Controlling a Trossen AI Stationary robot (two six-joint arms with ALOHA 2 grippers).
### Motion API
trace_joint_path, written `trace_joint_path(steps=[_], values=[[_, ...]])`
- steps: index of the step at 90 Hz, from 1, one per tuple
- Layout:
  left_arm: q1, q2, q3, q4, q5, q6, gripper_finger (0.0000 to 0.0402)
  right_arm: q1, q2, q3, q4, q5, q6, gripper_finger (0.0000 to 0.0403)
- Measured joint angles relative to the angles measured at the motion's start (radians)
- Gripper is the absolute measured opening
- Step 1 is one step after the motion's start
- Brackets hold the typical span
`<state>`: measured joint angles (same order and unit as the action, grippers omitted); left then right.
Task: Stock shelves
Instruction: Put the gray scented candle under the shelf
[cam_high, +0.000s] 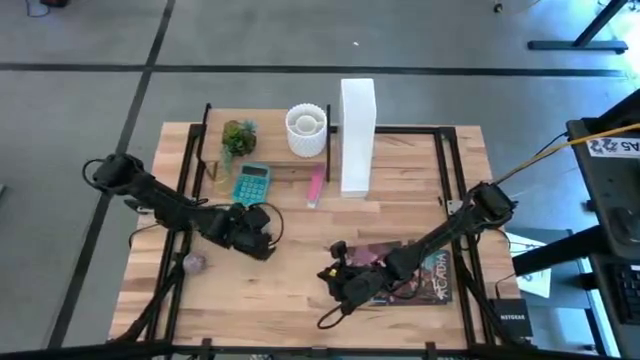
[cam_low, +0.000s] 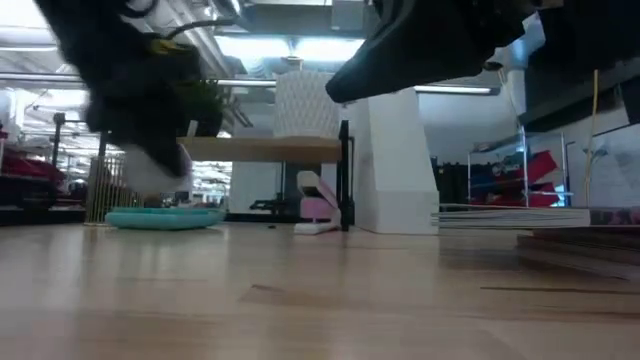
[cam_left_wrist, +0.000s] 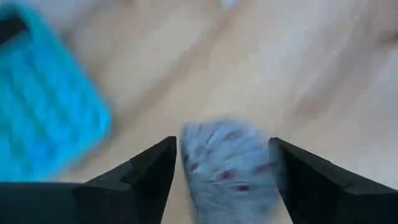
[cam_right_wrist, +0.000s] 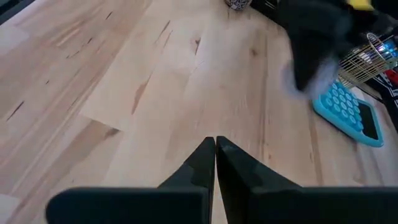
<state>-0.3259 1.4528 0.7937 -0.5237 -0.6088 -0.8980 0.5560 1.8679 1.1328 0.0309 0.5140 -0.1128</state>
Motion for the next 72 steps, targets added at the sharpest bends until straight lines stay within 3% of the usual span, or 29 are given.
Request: trace_joint_path(steps=[19,36,47,53,60,66,72], values=[[0.134,0.117,0.026,0.18,-0.081,0.337,0.0236,0.001,0.0,0.0,-0.003,-0.001,0.009,0.0],[0.179,0.194,0.115,0.117,-0.092,0.472,0.0236,0.001,0.0,0.0,-0.011,-0.01,0.031,0.0],[0.16,0.19,0.221,-0.045,-0.097,0.508,0.0236,0.001,0.0,0.0,-0.027,-0.01,0.033,0.0],[0.145,0.189,0.287,-0.177,-0.039,0.494,0.0236,0.001,0.0,0.0,-0.032,-0.01,0.039,0.0],[0.132,0.188,0.344,-0.317,0.114,0.461,0.0236,0.001,0.0,0.0,-0.035,-0.01,0.051,0.0],[0.119,0.187,0.345,-0.37,0.231,0.432,0.0236,0.001,0.0,0.0,-0.034,-0.01,0.057,0.0],[0.103,0.188,0.326,-0.378,0.273,0.406,0.0236,0.001,0.0,0.0,-0.033,-0.01,0.057,0.0]])
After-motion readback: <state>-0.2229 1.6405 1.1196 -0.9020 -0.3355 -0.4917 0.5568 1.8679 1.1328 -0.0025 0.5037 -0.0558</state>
